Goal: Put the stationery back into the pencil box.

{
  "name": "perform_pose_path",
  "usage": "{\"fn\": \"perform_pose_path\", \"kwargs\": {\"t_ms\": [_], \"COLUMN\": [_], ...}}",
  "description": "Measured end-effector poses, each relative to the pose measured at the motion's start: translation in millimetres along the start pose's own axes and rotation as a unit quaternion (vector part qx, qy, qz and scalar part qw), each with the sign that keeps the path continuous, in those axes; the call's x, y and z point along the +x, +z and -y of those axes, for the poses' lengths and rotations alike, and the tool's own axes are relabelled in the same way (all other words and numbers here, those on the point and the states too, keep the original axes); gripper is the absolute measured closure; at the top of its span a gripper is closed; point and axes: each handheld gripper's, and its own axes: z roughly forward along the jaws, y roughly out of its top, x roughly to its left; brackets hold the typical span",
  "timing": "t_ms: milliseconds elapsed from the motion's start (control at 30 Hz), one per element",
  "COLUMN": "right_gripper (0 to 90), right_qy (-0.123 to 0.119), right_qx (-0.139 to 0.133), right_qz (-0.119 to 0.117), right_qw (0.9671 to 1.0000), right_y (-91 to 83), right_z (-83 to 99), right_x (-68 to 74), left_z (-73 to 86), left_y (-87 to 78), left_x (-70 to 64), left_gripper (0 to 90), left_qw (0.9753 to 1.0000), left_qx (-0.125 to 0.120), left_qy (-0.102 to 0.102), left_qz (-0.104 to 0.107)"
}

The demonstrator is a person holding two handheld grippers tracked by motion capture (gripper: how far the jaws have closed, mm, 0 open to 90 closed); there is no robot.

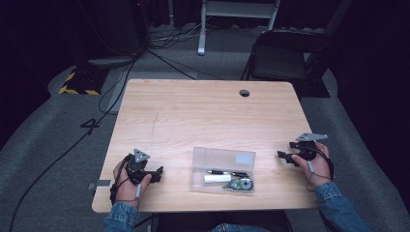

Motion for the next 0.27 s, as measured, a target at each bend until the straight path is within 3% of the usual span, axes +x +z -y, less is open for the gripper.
{"fn": "perform_pose_path", "kwargs": {"t_ms": [267], "right_gripper": [8.9], "right_qy": [-0.003], "right_qx": [0.003], "right_qz": [-0.002], "right_qw": [1.0], "right_y": [5.4], "right_z": [-2.3], "right_x": [3.1], "left_z": [0.2], "left_y": [0.0], "left_x": [-0.3], "left_gripper": [8.0], "left_qw": [1.0], "left_qx": [-0.001], "left_qy": [0.0], "left_qz": [0.001]}}
